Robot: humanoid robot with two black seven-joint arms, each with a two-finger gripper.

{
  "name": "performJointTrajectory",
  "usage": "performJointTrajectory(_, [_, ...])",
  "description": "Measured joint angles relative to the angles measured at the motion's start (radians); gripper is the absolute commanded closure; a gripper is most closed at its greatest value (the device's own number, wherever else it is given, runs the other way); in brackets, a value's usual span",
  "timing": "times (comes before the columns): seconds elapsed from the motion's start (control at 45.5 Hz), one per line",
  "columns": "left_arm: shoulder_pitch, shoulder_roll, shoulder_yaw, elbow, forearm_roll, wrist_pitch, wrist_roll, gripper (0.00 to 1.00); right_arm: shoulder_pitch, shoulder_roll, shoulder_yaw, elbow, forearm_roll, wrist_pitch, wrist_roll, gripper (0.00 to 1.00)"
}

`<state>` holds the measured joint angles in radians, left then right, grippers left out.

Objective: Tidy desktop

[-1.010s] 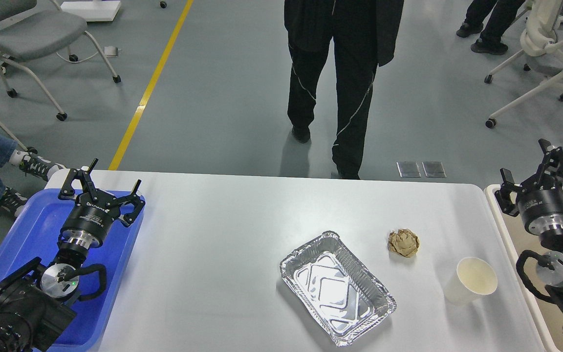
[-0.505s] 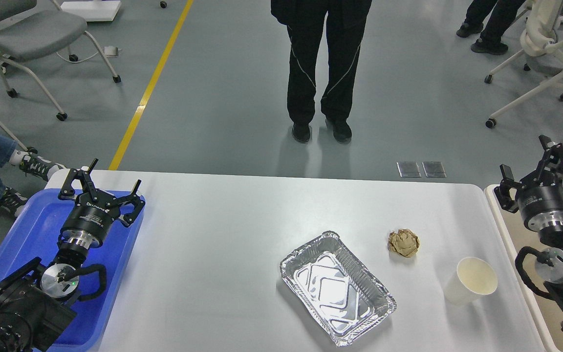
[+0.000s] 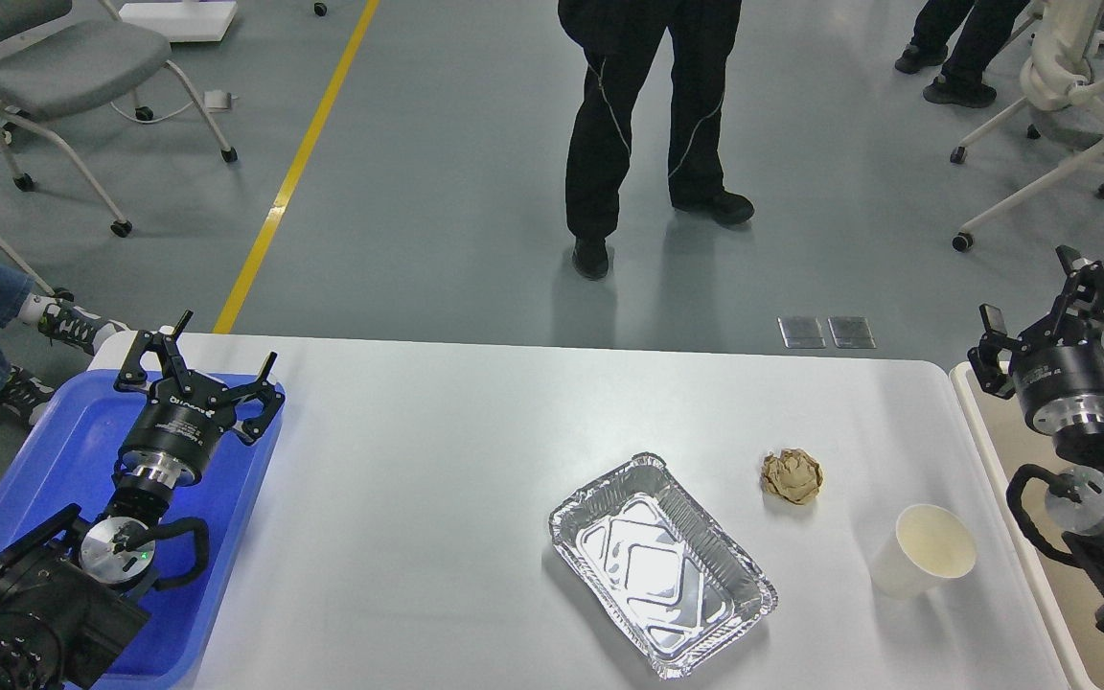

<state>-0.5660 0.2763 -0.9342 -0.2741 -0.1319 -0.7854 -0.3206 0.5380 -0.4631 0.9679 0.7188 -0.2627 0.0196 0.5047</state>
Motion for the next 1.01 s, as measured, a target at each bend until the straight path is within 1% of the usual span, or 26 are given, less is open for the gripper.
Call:
performJointTrajectory(0.132, [0.0,0.0,0.0,0.0,0.0,0.0,0.0,0.0,0.025,-0.034,-0.051,0.001,-0.009,-0.001,0.0,0.0])
performJointTrajectory(0.263, [0.0,0.0,0.0,0.0,0.0,0.0,0.0,0.0,0.076,-0.083,-0.184,0.002,-0.013,-0.002,-0.001,0.0])
performJointTrajectory(0.417, [0.0,0.0,0.0,0.0,0.0,0.0,0.0,0.0,0.166,-0.163,-0.416,0.006,-0.016,-0.003,-0.003,0.0])
performJointTrajectory(0.549, [0.0,0.0,0.0,0.0,0.0,0.0,0.0,0.0,0.267,-0.236,-0.65,0.015,-0.026,0.003,-0.006,0.0])
performJointTrajectory(0.571, [0.0,0.0,0.0,0.0,0.0,0.0,0.0,0.0,0.303,-0.255,-0.725,0.02,-0.036,0.005,-0.006,0.0])
performJointTrajectory(0.637, [0.0,0.0,0.0,0.0,0.0,0.0,0.0,0.0,0.346,-0.275,-0.814,0.031,-0.055,0.007,-0.007,0.0])
performJointTrajectory(0.703, [0.0,0.0,0.0,0.0,0.0,0.0,0.0,0.0,0.405,-0.303,-0.92,0.051,-0.088,0.008,-0.008,0.0])
performJointTrajectory(0.725, [0.0,0.0,0.0,0.0,0.0,0.0,0.0,0.0,0.444,-0.32,-0.983,0.07,-0.113,0.009,-0.008,0.0])
performJointTrajectory(0.812, [0.0,0.0,0.0,0.0,0.0,0.0,0.0,0.0,0.506,-0.35,-1.081,0.109,-0.172,0.012,-0.008,0.0])
performJointTrajectory(0.9, [0.0,0.0,0.0,0.0,0.0,0.0,0.0,0.0,0.581,-0.389,-1.192,0.173,-0.278,0.012,-0.009,0.0])
performJointTrajectory(1.01, [0.0,0.0,0.0,0.0,0.0,0.0,0.0,0.0,0.641,-0.423,-1.289,0.238,-0.402,0.012,-0.009,0.0])
